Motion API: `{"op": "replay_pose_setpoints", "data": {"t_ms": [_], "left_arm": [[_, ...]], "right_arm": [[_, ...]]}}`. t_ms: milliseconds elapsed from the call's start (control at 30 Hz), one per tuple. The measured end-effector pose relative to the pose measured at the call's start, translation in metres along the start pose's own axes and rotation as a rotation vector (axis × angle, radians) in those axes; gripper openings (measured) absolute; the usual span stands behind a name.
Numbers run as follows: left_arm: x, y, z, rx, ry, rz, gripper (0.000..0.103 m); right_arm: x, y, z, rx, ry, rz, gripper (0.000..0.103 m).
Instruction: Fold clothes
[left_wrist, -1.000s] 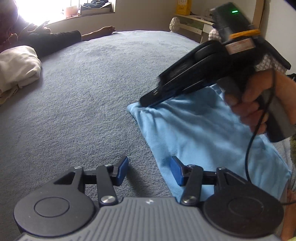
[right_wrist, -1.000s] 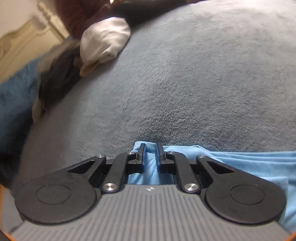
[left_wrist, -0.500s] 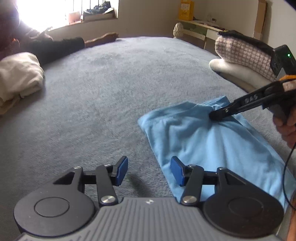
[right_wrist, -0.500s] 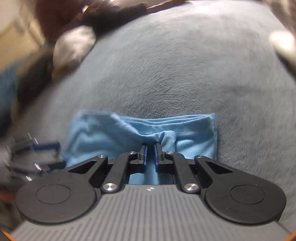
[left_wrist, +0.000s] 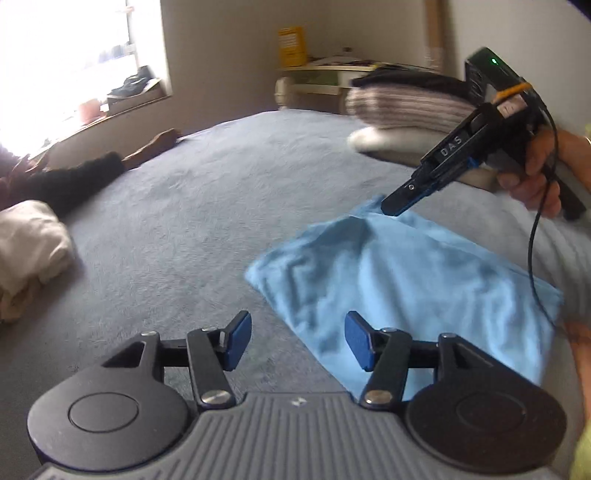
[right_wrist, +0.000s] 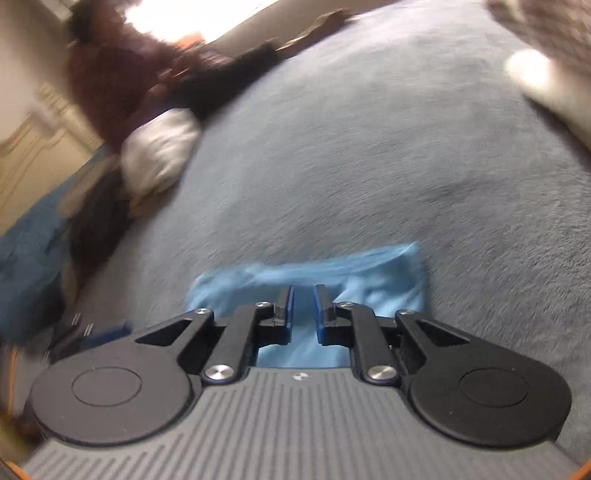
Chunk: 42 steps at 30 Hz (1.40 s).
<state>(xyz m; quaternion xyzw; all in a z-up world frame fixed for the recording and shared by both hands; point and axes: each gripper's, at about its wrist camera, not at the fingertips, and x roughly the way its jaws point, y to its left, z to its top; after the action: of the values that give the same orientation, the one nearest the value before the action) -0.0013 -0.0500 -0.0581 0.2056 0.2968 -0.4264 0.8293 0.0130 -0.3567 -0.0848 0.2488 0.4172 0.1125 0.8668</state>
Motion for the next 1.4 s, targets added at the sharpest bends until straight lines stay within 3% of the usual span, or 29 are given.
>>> {"op": "replay_pose_setpoints", "data": {"t_ms": [133,200,267,333,433,500,600,700,900,1033,1167,1400], "left_arm": [[-0.009,-0.023,-0.022,0.050,0.042,-0.068,0.057],[-0.002,-0.033,-0.036,0.058,0.063,-0.080,0.057],[0.007,-0.038,-0.047,0.042,0.087,-0.081,0.057],[0.013,-0.038,-0.053,0.015,0.107,-0.077,0.055],[0.008,-0.034,-0.051,0.006,0.092,-0.070,0.055],[0.007,-0.033,-0.049,0.005,0.092,-0.057,0.056],[0.012,-0.034,-0.051,0.004,0.108,-0.034,0.056],[0.016,-0.035,-0.055,0.017,0.120,-0.013,0.056],[-0.005,-0.052,-0.052,0.055,0.064,-0.016,0.056],[-0.017,-0.074,-0.047,0.109,0.010,-0.044,0.056],[-0.029,-0.096,-0.042,0.162,-0.040,-0.076,0.057],[-0.010,-0.125,-0.061,0.209,0.028,-0.116,0.055]], "right_arm": [[-0.026,0.042,-0.044,-0.287,0.134,0.077,0.013],[-0.030,0.050,-0.071,-0.408,0.194,0.048,0.014],[-0.023,0.043,-0.093,-0.454,0.260,-0.045,0.016],[-0.024,0.038,-0.101,-0.442,0.260,-0.084,0.016],[-0.038,0.060,-0.092,-0.466,0.226,-0.070,0.018],[-0.047,0.079,-0.095,-0.537,0.226,0.019,0.018],[-0.041,0.089,-0.119,-0.655,0.341,0.017,0.018],[-0.028,0.079,-0.145,-0.746,0.462,-0.099,0.017],[-0.059,0.091,-0.140,-0.732,0.392,-0.058,0.018],[-0.052,0.065,-0.161,-0.765,0.485,-0.187,0.018],[-0.070,0.074,-0.149,-0.742,0.382,-0.180,0.018],[-0.074,0.050,-0.166,-0.744,0.455,-0.241,0.017]]}}
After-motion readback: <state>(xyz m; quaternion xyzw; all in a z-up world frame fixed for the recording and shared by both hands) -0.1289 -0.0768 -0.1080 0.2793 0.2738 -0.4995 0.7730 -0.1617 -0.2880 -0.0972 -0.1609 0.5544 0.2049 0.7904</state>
